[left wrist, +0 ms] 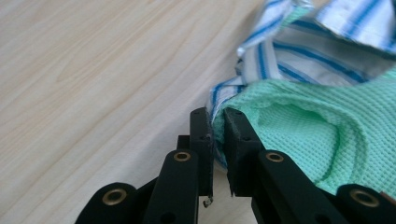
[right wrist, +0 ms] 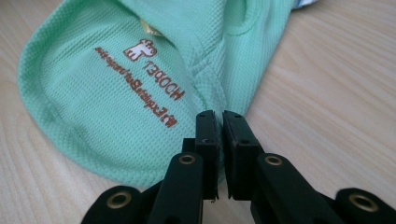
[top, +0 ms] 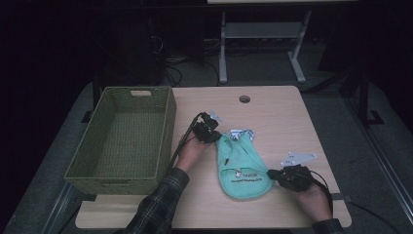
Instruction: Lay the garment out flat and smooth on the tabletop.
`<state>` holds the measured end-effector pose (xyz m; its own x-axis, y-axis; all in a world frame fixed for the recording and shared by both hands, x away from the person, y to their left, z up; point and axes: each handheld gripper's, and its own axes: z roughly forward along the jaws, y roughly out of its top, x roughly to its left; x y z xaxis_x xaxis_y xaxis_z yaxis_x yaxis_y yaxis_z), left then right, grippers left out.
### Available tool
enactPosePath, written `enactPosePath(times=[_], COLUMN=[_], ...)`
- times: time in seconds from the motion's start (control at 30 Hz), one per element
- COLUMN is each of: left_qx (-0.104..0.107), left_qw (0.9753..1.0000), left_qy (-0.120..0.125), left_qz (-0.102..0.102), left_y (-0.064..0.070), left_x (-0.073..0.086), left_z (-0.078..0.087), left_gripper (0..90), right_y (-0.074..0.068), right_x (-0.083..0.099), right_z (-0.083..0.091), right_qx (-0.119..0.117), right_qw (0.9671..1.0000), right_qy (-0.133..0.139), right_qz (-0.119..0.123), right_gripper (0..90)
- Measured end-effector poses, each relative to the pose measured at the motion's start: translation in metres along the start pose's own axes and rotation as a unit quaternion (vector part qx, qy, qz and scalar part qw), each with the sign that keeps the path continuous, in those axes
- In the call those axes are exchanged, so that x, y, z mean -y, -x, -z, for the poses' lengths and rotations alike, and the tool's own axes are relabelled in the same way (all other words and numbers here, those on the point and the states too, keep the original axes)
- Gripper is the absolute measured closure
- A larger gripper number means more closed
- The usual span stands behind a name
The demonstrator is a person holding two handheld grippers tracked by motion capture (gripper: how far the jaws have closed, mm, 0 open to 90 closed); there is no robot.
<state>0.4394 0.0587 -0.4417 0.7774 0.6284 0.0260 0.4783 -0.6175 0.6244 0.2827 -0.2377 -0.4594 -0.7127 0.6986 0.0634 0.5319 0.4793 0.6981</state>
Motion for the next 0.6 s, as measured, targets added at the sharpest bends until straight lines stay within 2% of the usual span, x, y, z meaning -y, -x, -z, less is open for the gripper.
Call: enactPosePath(times=[0.17, 0.3, 0.4, 0.5, 0.6], left_qx=[-0.015, -0.011, -0.002, 0.002, 0.007], left_qw=[0.9998, 0.9999, 0.9999, 0.9999, 1.0], left_qy=[-0.009, -0.008, -0.01, -0.008, 0.001], left_qz=[-0.007, -0.006, -0.005, -0.008, -0.005], left_y=[-0.001, 0.001, 0.001, 0.001, 0.003], left_x=[0.0, 0.0, 0.0, -0.001, -0.002], left_z=[-0.003, -0.004, -0.004, -0.001, 0.004], left_gripper=[82.2, 81.7, 80.4, 76.5, 67.9], right_y=[-0.001, -0.001, 0.001, 0.003, 0.008], right_x=[0.003, 0.002, -0.002, -0.011, -0.022], right_z=[-0.001, -0.001, 0.0, -0.002, -0.008], right_qx=[-0.001, -0.003, -0.009, -0.008, -0.01], right_qw=[1.0, 1.0, 0.9999, 0.9998, 0.9997], right_qy=[-0.007, -0.005, 0.009, 0.017, 0.021], right_qz=[-0.003, -0.004, -0.005, 0.001, 0.006], right_gripper=[84.3, 79.2, 73.6, 71.0, 70.7])
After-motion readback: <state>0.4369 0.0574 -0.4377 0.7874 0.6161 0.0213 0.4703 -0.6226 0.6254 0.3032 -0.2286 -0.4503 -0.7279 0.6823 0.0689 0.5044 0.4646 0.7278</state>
